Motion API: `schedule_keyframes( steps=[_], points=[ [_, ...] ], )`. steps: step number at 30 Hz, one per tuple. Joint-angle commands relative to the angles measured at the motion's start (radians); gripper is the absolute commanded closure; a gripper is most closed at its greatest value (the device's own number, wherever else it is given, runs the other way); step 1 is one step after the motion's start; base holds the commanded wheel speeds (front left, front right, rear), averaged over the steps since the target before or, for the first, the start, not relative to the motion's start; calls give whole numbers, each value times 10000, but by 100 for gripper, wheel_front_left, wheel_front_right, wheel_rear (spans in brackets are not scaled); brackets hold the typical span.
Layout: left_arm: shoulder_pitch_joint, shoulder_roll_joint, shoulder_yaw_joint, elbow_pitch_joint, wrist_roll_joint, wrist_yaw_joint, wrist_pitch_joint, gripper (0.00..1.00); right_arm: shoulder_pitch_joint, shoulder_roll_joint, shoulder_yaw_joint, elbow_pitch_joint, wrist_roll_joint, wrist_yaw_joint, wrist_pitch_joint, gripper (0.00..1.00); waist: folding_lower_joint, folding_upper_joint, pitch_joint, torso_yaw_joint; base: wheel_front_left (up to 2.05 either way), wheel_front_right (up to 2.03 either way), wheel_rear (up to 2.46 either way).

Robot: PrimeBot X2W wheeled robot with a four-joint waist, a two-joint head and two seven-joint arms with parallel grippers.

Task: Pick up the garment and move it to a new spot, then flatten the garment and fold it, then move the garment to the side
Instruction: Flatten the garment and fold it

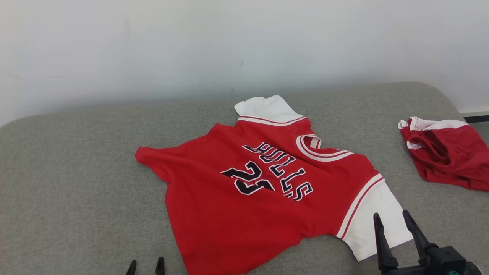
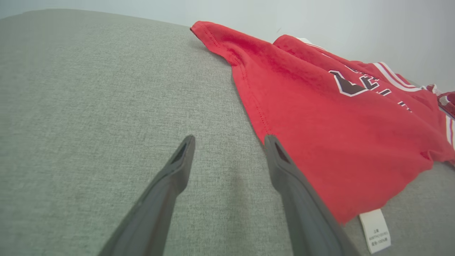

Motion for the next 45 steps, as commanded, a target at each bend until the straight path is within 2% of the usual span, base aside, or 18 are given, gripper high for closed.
schedule_keyframes(
  steps=[1, 6, 16, 26, 32, 45],
  points=[
    [38, 7, 89, -26, 125, 58, -29, 0, -148, 89, 40, -182, 40, -28, 6, 0, 1, 0, 17, 13, 0, 0, 0],
    [-84, 4, 317, -233, 482, 239, -29, 0, -623, 308, 25, -353, -42, -28, 6, 0, 1, 0, 41, 134, 0, 0, 0],
    [-208, 4, 605, -761, 1094, 471, -29, 0, -1508, 648, -317, 130, -308, -28, 6, 0, 1, 0, 48, 439, 0, 0, 0],
    [12, 5, 854, -912, 1508, 453, -29, 0, -1172, 810, -231, 1015, -359, -28, 6, 0, 1, 0, -211, 468, 0, 0, 0],
    [114, 5, 893, -908, 1709, 454, -29, 0, -821, 851, 226, 1545, -251, -28, 6, 0, 1, 0, -435, 467, 0, 0, 0],
    [213, 4, 861, -832, 1720, 432, -29, 0, -713, 887, 384, 1616, 22, -28, 6, 0, 1, 0, -568, 545, 0, 0, 0]
  ],
)
